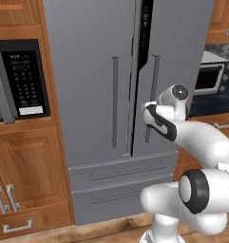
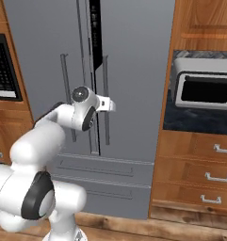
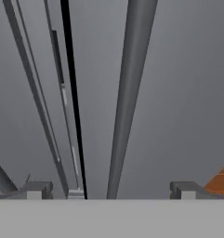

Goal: Place one of the steaks on the plate and the other in the bowl. Then place the bowl in the fridge.

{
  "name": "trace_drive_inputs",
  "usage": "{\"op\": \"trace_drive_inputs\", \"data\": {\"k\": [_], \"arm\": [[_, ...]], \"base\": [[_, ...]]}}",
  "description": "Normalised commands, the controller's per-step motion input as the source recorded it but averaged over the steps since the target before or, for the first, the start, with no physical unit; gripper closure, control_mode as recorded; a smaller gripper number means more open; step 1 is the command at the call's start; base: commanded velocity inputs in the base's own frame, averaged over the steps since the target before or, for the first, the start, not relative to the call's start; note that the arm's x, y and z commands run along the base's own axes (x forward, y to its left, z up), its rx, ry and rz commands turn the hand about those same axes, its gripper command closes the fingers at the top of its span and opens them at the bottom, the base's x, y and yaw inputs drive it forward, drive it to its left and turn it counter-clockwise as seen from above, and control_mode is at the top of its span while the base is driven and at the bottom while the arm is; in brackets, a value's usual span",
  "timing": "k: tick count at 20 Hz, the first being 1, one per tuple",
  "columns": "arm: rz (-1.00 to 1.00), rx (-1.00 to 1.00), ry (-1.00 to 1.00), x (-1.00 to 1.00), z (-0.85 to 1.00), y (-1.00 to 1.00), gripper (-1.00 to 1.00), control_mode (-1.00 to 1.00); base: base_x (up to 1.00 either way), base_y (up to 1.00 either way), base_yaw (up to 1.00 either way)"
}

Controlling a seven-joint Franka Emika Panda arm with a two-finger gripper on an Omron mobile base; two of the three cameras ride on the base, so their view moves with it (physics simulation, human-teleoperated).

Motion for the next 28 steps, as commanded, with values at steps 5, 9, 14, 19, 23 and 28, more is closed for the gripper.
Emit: {"op": "trace_drive_inputs", "data": {"k": [5, 9, 14, 19, 23, 28], "arm": [[-0.02, 0.00, 0.00, 0.71, 0.01, 0.00, -1.00, -1.00], [0.00, 0.00, 0.00, 0.55, 0.00, -0.10, -1.00, -1.00], [0.00, 0.00, 0.00, 0.48, 0.00, -0.16, -1.00, -1.00], [0.00, 0.00, 0.00, 0.47, 0.00, -0.09, -1.00, -1.00], [0.00, 0.00, 0.00, 0.41, 0.00, 0.00, -1.00, -1.00], [0.00, 0.00, 0.00, 0.38, 0.00, 0.00, 1.00, -1.00]], "base": [[0.00, 0.00, 0.00], [0.00, 0.00, 0.00], [0.00, 0.00, 0.00], [0.00, 0.00, 0.00], [0.00, 0.00, 0.00], [0.00, 0.00, 0.00]]}}
